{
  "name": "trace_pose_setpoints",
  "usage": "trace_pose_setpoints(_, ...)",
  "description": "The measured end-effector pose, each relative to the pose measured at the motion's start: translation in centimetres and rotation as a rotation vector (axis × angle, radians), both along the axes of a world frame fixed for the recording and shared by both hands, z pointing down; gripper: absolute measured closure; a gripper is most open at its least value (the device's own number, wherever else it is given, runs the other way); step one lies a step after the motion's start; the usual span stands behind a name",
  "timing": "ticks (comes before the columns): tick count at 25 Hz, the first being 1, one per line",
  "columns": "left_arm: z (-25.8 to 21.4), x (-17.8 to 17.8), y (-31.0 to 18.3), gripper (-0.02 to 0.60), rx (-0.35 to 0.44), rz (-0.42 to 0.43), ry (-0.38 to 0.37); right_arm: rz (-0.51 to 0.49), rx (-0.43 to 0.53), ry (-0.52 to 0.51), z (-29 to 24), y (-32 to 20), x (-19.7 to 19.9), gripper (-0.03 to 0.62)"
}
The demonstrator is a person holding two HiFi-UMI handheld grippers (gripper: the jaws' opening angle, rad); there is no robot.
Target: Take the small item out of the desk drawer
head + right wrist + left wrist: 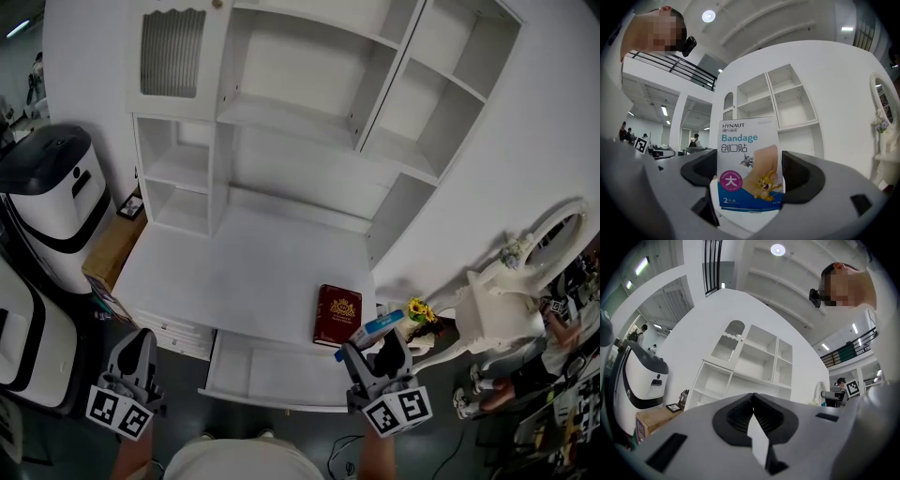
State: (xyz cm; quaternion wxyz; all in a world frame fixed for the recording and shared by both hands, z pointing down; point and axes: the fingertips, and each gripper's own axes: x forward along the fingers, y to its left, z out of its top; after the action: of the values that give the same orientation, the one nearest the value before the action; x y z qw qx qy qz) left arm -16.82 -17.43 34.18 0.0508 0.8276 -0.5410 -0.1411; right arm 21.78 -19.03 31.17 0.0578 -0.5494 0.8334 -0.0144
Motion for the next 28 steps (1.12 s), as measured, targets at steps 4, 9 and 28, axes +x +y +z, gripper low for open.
trace_pose_setpoints(4,0.2,-0.5,0.3,0.566,-0.011,-0.016,0.001,0.026,-0.001,-0.001,0.1,0.7,0.3,0.16)
trace_pose_setpoints(9,0.6,-1.2,0.3,0.566,-0.024,-0.03,0.002,0.029,-0.007,-0.018,0.0,1.1,-0.2,0.16)
trace_pose_setpoints(28,0.7,-1.6,0.0,0.566,-0.028,-0.004,-0.026,0.024,0.01,0.001,-0.9,1.4,-2.2,0.16)
